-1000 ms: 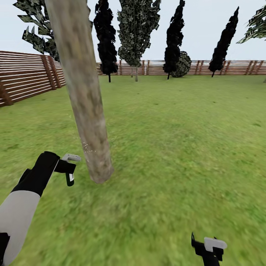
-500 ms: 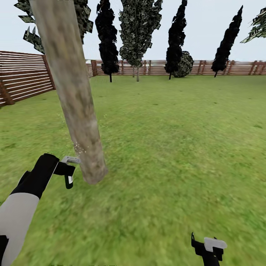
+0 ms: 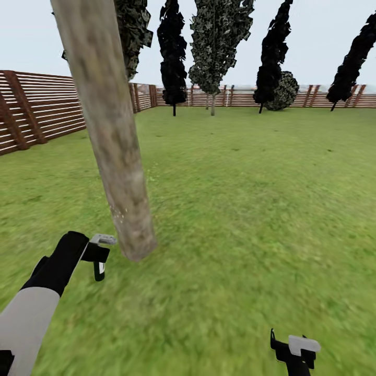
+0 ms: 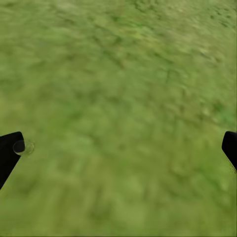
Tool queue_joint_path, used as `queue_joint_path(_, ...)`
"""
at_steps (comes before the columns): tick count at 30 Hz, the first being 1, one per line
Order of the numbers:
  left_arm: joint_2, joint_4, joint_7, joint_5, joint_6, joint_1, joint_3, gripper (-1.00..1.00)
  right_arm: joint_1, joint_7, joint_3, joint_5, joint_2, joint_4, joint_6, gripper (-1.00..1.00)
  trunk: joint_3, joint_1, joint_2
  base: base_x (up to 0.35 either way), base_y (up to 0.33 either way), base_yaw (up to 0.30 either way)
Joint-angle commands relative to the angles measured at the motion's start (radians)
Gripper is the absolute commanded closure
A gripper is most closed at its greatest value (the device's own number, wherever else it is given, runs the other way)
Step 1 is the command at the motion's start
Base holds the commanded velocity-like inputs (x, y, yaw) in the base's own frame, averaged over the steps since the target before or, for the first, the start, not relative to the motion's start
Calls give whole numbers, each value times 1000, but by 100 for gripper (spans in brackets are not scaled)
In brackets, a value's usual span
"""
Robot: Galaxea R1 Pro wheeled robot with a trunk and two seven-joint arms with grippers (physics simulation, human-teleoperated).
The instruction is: In the garden, pick up the pesticide atomizer on the floor and spray pesticide onto both trees until each tree trunk is fully covered.
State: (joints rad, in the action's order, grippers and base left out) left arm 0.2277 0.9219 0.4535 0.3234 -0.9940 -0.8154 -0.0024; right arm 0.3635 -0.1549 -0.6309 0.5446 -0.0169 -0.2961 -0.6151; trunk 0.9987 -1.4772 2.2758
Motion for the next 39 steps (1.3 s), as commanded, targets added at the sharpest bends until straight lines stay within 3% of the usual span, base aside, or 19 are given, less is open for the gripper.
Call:
queue_joint_path(1,3,0,1,-1,0,3,7,100,0,0,-1,0,0,0,0,-100,0,0,0,234,-201,6)
queue_joint_path(3,8,0,0,3,13,20,69,100,0,0,0,0,0,0,0,-100,0,0,0,239,-197,1)
queue_joint_path(4,5,0,0,4,14,23,71,100,0,0,0,0,0,0,0,-100,0,0,0,240,-196,0)
queue_joint_path(13,-38,4,-4,5,15,88,75,100,0,0,0,0,0,0,0,-100,0,0,0,181,-226,195)
queue_joint_path(26,-40,19,-4,5,15,88,78,100,0,0,0,0,0,0,0,-100,0,0,0,-25,-267,267)
queue_joint_path(32,-41,22,-4,3,15,87,71,100,0,0,-1,0,-2,0,0,-100,0,0,0,-18,-254,29)
queue_joint_path(34,-41,23,-3,3,12,78,69,100,0,0,-1,0,-8,0,0,-100,0,0,0,0,-40,0)
queue_joint_path(37,-39,125,3,1,-8,53,68,100,0,0,-1,0,-9,0,0,-100,0,0,0,0,-4,0)
queue_joint_path(39,-25,153,6,-3,-14,-3,70,100,0,0,-1,0,-9,0,0,-100,0,0,0,0,0,0)
